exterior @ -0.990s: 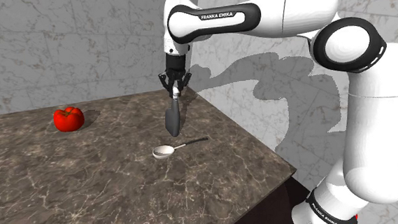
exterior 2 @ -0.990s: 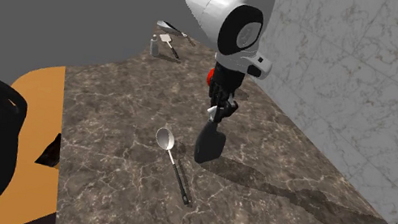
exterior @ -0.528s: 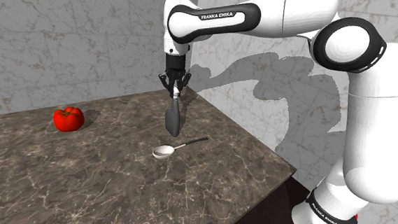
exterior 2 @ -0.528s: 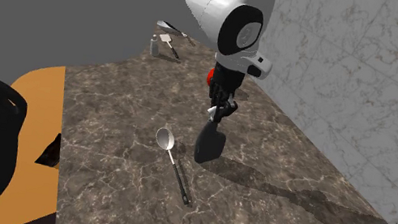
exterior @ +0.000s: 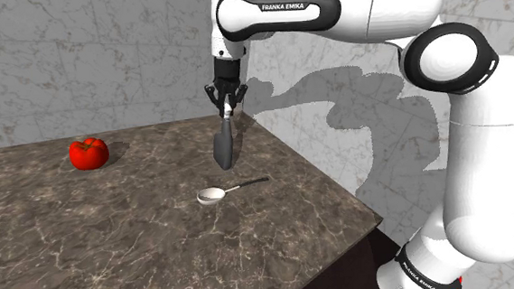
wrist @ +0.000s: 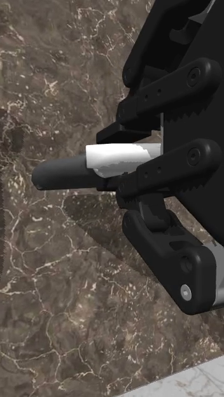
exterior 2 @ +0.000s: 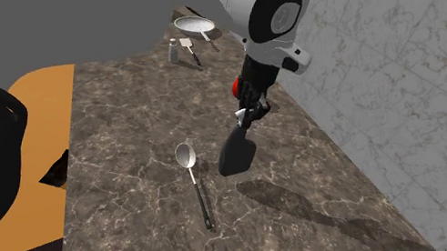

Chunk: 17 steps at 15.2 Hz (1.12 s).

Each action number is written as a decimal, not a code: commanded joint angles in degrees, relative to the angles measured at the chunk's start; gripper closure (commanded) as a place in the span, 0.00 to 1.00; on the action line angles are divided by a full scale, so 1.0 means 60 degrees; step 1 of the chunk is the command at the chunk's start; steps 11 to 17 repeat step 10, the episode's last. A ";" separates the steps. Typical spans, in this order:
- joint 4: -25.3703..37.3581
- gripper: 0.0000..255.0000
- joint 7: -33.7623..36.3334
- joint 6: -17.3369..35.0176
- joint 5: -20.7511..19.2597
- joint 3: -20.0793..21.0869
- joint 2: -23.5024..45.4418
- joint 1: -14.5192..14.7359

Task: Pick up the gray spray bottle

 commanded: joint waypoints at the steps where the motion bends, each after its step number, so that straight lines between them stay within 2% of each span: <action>1: 0.0199 1.00 -0.0008 -0.0237 0.0010 0.0005 -0.0037 0.0004; 8: 0.1330 1.00 0.0001 -0.1220 -0.0020 0.0015 0.0110 0.0096; 17: 0.1356 1.00 0.0002 -0.1242 -0.0021 0.0015 0.0114 0.0098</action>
